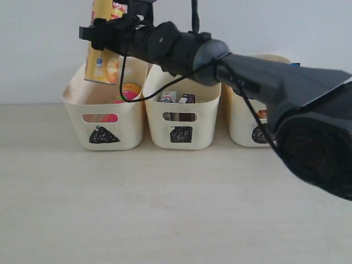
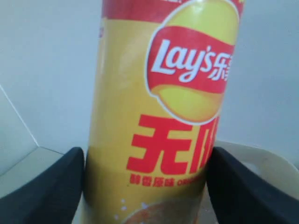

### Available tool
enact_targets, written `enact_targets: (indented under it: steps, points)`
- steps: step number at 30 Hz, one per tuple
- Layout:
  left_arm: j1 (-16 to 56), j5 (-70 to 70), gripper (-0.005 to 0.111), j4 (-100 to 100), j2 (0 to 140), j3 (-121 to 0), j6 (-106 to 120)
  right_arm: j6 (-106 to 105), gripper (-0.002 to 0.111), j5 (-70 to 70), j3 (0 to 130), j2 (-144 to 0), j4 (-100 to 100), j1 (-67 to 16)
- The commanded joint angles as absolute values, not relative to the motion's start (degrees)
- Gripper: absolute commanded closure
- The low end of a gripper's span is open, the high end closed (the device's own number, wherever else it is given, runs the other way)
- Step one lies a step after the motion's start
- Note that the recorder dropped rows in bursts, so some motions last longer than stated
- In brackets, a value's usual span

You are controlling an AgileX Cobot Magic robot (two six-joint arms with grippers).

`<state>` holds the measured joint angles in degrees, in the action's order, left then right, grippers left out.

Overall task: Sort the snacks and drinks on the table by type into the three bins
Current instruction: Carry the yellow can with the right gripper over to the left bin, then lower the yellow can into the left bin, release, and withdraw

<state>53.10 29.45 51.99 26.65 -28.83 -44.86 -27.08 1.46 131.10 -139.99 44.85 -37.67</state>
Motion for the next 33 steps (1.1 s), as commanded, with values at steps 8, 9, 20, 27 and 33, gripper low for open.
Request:
enact_targets:
  steps: [8,9,20,27,33]
  points:
    - [52.9,29.1,0.102,53.5,26.9,-28.5,-45.5,-25.4,0.085,4.5,140.1,-148.6,44.6,-35.8]
    - [52.9,29.1,0.102,53.5,26.9,-28.5,-45.5,-25.4,0.077,5.1,140.1,-148.7,44.6,-35.8]
    - [52.9,29.7,0.102,53.5,26.9,-28.5,-45.5,-25.9,0.031,8.5,140.1,-147.9,44.5,-35.8]
    - [52.9,29.7,0.102,53.5,26.9,-28.5,-45.5,-26.3,0.031,16.9,140.1,-144.0,43.5,-35.8]
    - [52.9,30.0,0.102,53.5,26.9,-28.5,-45.5,-20.4,0.049,35.3,140.1,-138.6,31.9,-35.8]
